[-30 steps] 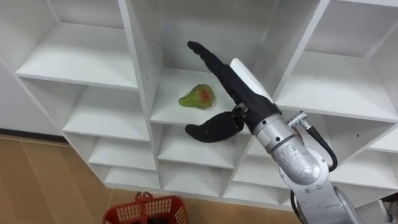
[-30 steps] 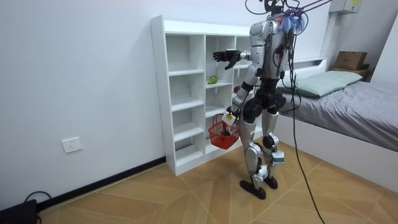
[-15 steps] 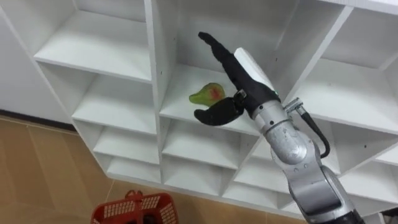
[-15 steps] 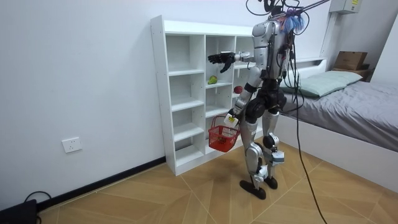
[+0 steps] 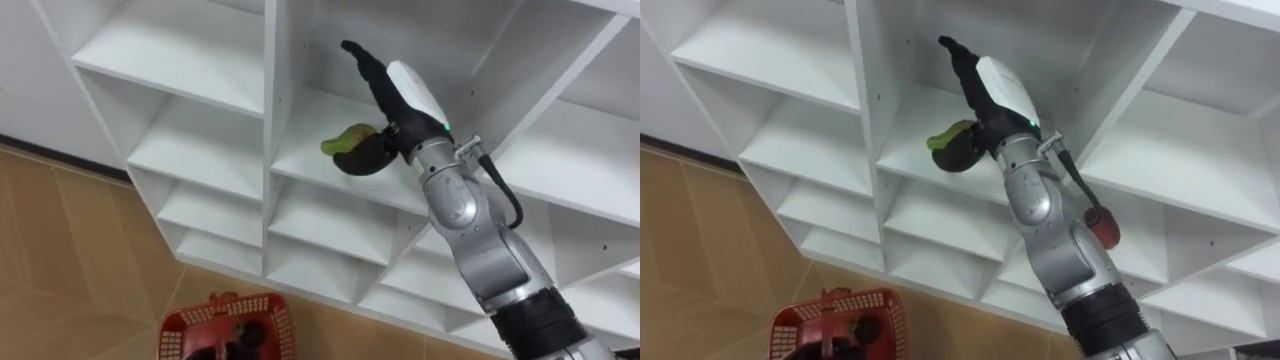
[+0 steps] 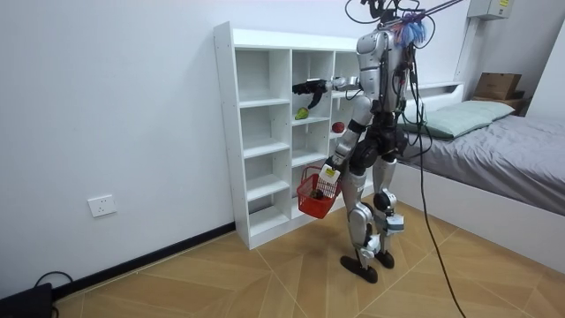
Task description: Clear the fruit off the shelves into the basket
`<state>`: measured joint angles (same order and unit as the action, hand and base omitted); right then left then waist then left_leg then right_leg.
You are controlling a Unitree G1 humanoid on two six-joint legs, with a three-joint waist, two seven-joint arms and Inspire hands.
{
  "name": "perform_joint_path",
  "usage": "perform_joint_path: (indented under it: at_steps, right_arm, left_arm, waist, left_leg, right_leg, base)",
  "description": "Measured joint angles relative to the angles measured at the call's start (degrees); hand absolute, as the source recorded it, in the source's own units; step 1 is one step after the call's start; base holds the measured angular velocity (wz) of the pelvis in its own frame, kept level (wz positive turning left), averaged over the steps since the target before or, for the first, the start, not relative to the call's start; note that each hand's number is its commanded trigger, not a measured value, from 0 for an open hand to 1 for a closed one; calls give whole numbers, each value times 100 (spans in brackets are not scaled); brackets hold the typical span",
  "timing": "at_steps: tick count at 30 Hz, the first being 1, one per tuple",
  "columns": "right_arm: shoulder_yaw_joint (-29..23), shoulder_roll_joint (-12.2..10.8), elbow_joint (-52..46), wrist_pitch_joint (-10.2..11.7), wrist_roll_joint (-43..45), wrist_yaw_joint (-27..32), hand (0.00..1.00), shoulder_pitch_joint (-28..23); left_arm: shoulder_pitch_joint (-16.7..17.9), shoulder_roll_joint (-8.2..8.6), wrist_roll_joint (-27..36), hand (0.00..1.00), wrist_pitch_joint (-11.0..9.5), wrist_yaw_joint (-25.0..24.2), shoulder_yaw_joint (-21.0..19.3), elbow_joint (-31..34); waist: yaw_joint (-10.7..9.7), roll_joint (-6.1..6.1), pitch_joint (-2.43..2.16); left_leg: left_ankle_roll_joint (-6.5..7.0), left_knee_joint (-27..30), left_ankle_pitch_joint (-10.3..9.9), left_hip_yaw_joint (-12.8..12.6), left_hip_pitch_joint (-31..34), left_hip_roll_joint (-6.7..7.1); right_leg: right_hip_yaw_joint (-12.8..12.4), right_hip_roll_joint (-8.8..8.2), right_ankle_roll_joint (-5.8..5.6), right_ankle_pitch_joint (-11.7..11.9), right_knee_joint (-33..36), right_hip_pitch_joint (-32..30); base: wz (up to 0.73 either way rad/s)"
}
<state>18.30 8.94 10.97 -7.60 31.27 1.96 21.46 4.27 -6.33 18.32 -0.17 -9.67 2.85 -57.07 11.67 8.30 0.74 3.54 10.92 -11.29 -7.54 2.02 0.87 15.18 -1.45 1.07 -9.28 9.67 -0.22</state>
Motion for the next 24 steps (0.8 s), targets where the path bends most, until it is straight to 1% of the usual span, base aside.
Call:
perform_joint_path:
  at_steps: [2, 5, 11, 15, 20, 24]
  right_arm:
    - [-56, 5, 0, -1, 91, 0, 0, 1]
    - [-174, 51, 0, -3, 126, -1, 0, 2]
    - [-217, 171, 0, -10, 133, -9, 0, 3]
    - [-257, 219, 0, -20, 267, -34, 0, 5]
    - [-378, 224, -1, -98, 285, -157, 0, 6]
    - [-393, 264, -6, -195, 392, -273, 0, 6]
  left_arm:
    - [2, -7, 0, 100, 20, 0, -21, 21]
    - [5, -16, 2, 100, 27, 0, -44, 27]
    - [62, -85, -11, 100, 51, 2, -51, 130]
    - [171, -73, -13, 100, 111, 2, -129, 324]
    - [186, -35, -12, 100, 149, 2, -162, 401]
    - [186, -26, -11, 100, 158, 2, -166, 420]
  waist:
    - [-6, 19, 0]
    - [-10, 47, -5]
    - [-24, 165, 7]
    - [-22, 161, 11]
    - [-23, 109, 48]
    - [-23, 96, 50]
  left_leg:
    - [0, 11, 0, 0, 58, 0]
    - [1, 43, 1, 4, 126, 0]
    - [1, 47, 1, 7, 141, 2]
    - [2, 69, 0, 24, 162, 8]
    - [3, 74, -1, 60, 188, 8]
    - [2, 72, 0, 95, 237, 6]
  right_leg:
    - [61, -4, 0, 0, 1, -46]
    - [73, -10, 0, 0, 0, -91]
    - [75, -11, 0, 0, 0, -96]
    - [77, -17, 0, 0, 0, -95]
    - [87, -12, 0, 0, 1, -99]
    - [87, -4, 0, 0, 1, -117]
  base:
    - [0]
    - [0]
    - [0]
    - [1]
    - [3]
    - [4]
